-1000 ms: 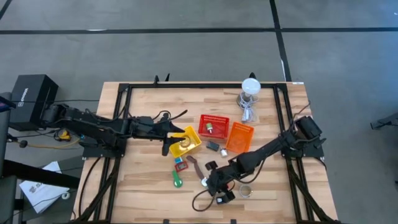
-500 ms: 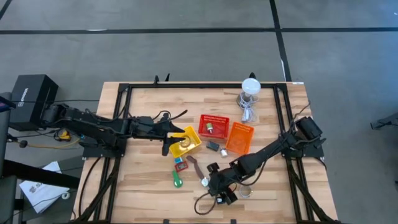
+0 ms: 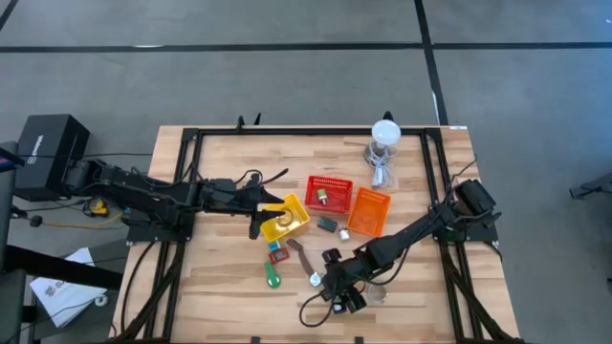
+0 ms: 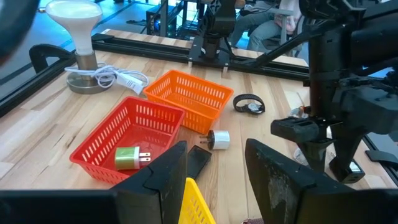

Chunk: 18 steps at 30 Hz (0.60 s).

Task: Pick & Place Office items
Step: Put the black digital clock into the orange bin

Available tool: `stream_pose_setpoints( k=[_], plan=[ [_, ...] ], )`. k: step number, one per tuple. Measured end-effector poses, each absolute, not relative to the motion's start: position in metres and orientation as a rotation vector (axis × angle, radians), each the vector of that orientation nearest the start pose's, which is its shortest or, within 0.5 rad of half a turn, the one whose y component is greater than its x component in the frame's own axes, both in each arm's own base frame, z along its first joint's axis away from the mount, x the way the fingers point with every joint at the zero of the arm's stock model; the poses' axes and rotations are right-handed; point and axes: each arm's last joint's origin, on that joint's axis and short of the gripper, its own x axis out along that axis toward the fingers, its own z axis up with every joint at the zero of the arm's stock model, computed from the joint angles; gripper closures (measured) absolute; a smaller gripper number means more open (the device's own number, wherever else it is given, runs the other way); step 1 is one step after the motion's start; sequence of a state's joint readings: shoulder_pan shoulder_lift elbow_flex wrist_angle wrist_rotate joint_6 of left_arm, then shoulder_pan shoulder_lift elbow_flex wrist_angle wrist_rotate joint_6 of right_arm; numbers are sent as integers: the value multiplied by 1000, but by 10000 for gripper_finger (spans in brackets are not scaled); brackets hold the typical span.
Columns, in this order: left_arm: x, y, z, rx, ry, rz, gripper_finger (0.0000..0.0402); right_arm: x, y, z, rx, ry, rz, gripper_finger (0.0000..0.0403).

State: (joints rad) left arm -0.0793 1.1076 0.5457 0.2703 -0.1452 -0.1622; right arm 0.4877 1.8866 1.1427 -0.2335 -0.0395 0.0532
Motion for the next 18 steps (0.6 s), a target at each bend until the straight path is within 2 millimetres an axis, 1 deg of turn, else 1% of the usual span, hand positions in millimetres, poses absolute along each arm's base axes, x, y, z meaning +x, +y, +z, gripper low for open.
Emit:
stream_pose_setpoints(
  k=[2, 4, 6, 8, 13, 14, 18],
  plan=[
    [233, -14, 232, -128, 284, 89, 244, 332, 177, 150, -176, 982, 459, 163],
    [233, -14, 232, -128, 283, 89, 244, 334, 179, 139, -187, 998, 460, 163],
    [233, -14, 232, -128, 284, 89, 244, 331, 178, 126, -218, 1048, 458, 163],
    [233, -14, 232, -129, 283, 89, 244, 336, 182, 119, -234, 1044, 462, 163],
    [233, -14, 232, -128, 284, 89, 244, 337, 184, 112, -281, 1084, 468, 163],
    [233, -14, 232, -128, 285, 88, 244, 337, 184, 115, -280, 1076, 467, 163],
    [233, -14, 232, -128, 285, 89, 244, 338, 183, 116, -272, 1068, 471, 167]
  ],
)
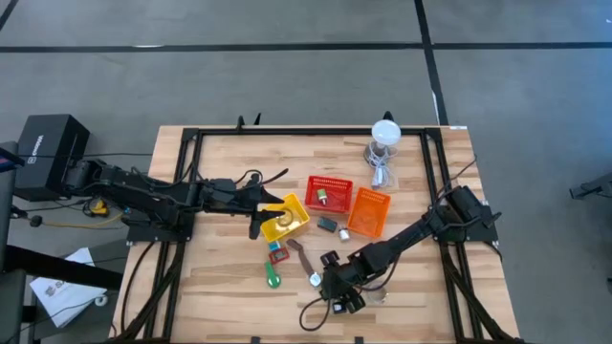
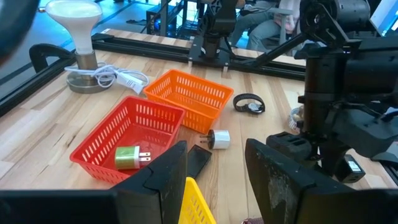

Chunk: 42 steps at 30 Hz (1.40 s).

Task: Pick & Place Office items
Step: Put the black digital clock into the orange bin

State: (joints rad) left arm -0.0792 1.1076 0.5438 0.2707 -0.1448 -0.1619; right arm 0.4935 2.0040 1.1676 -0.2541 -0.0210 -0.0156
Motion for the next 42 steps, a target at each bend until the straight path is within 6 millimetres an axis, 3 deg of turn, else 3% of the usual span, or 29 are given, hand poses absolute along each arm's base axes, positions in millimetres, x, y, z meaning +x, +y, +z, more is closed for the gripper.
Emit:
stream_pose_setpoints(
  k=[12, 20, 26, 31, 35, 42],
  plan=[
    [233, -14, 231, -128, 286, 88, 244, 345, 167, 118, -215, 1072, 466, 265],
    [233, -14, 231, -128, 287, 88, 244, 349, 153, 131, -259, 1076, 447, 233],
    [233, -14, 231, -128, 287, 88, 244, 351, 130, 143, -249, 1107, 400, 268],
    [233, -14, 231, -128, 288, 88, 244, 350, 116, 152, -253, 1134, 382, 268],
    [233, -14, 231, -128, 289, 88, 244, 343, 106, 166, -255, 1159, 356, 261],
    [233, -14, 231, -129, 282, 88, 244, 306, 84, 211, -310, 1280, 191, 265]
  ],
)
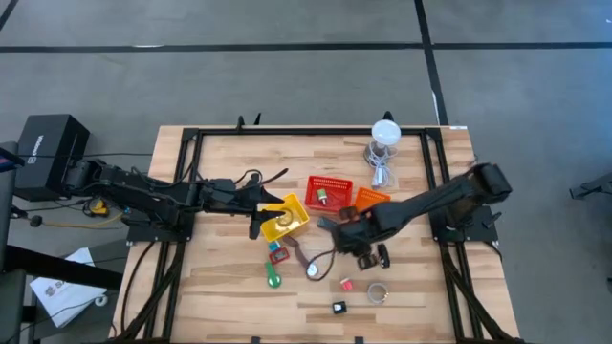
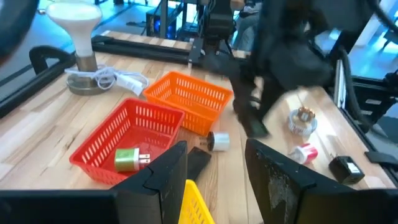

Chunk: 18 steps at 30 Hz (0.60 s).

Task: Pick & Place Office items
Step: Put the black digital clock into the orange bin

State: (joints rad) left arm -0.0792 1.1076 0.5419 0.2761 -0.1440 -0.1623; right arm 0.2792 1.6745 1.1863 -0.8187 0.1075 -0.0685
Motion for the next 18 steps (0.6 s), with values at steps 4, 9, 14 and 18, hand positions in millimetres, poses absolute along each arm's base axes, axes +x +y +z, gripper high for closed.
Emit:
stream_pose_setpoints(
  k=[4, 9, 14, 18],
  plan=[
    [233, -14, 231, -129, 281, 88, 244, 277, 66, 238, -279, 1371, 36, 259],
    [233, -14, 231, -129, 281, 88, 244, 255, 49, 260, -230, 1377, -61, 247],
    [233, -14, 231, -129, 280, 87, 243, 239, 35, 248, -193, 1353, -99, 259],
    [233, -14, 232, -129, 279, 87, 243, 239, 27, 226, -169, 1263, -114, 257]
  ],
)
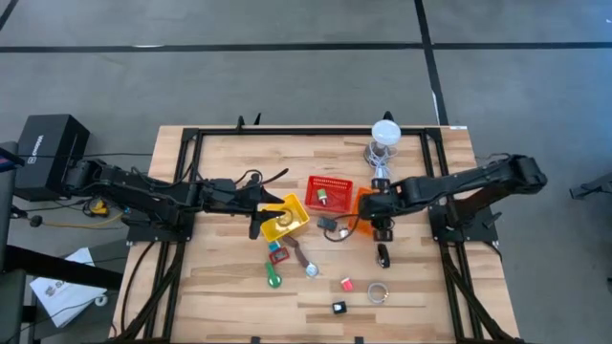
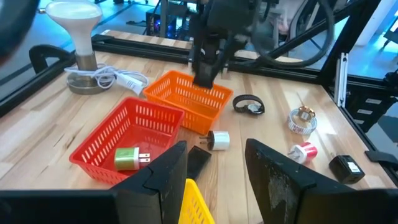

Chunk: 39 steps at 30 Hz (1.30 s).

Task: Pick & Place Office items
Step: Put the black digital clock into the orange bin, then put the green watch into the yellow bin

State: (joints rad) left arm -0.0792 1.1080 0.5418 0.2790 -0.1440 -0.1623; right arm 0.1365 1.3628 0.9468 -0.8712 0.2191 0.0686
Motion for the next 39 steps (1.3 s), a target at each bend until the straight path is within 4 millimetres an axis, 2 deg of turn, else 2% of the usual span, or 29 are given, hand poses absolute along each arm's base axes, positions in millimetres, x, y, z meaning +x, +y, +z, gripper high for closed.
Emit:
stream_pose_setpoints(
  k=[6, 11, 15, 20, 27, 39],
  plan=[
    [233, -14, 232, -129, 281, 87, 243, 236, 12, 190, -172, 1347, -131, 249],
    [233, -14, 232, -129, 280, 88, 243, 242, 8, 168, -151, 1441, -158, 254],
    [233, -14, 232, -129, 278, 88, 243, 247, 8, 156, -163, 1501, -119, 236],
    [233, -14, 232, -130, 273, 87, 243, 252, 9, 153, -175, 1540, -107, 210],
    [233, -14, 232, -130, 271, 87, 243, 261, 10, 165, -185, 1536, -97, 206],
    [233, -14, 233, -130, 270, 87, 243, 286, 17, 232, -191, 1475, -85, 223]
  ],
)
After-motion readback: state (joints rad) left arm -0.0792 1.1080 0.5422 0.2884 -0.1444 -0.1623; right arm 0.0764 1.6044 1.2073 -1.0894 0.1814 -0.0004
